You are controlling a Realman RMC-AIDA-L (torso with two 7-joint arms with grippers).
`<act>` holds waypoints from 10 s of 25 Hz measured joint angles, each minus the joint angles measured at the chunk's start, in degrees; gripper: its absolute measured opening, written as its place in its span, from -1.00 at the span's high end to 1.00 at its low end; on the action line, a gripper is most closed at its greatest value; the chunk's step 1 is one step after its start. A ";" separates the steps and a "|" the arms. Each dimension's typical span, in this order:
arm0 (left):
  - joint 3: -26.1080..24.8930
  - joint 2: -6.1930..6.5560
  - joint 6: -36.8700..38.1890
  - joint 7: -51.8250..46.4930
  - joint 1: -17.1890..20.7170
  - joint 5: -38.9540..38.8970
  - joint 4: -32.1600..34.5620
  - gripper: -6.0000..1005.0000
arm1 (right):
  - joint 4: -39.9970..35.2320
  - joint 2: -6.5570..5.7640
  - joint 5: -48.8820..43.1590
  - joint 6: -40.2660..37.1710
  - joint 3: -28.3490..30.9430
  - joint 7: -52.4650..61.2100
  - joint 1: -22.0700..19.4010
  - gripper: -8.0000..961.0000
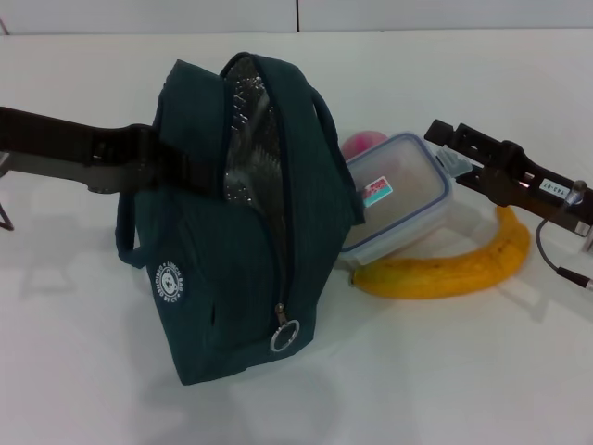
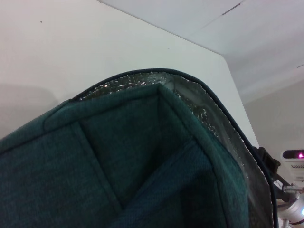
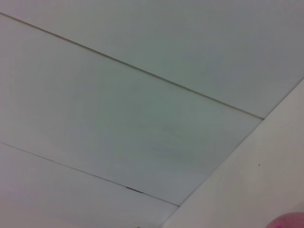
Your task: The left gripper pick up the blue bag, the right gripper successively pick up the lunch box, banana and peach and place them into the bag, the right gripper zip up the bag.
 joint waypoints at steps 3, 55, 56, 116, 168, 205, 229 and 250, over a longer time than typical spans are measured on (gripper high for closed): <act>0.00 0.00 -0.07 0.42 0.01 0.08 -0.50 0.91 | 0.06 0.07 0.06 -0.09 0.06 0.86 0.06 -0.40; -0.62 0.98 0.54 4.27 0.55 -1.83 -2.35 0.91 | 1.21 -0.25 7.39 -3.31 0.19 2.45 -3.66 0.78; -0.62 1.17 0.61 4.19 0.78 -2.58 -2.35 0.91 | 1.21 -0.29 7.87 -3.67 0.19 2.66 -4.02 0.78; 3.23 0.81 -0.42 6.34 -1.44 -4.14 -4.54 0.91 | 14.32 0.25 11.56 -17.22 6.19 11.65 13.06 0.78; 0.19 1.47 -2.09 13.45 0.39 -3.29 -10.76 0.91 | -26.14 -6.65 -1.63 -10.20 -15.77 -0.83 3.40 -0.81; 0.79 0.93 -1.89 15.57 -0.78 -4.27 -13.30 0.91 | -41.48 0.13 -60.67 -15.90 -38.82 14.88 29.84 -0.78; 0.78 0.89 -2.19 16.22 -1.61 -4.24 -14.78 0.91 | -36.28 0.25 -55.98 -8.35 -49.77 16.86 30.26 -0.63; 0.78 0.98 -1.88 16.29 -0.84 -4.55 -14.84 0.91 | -39.70 -0.35 -56.47 -8.03 -52.61 22.43 29.81 0.13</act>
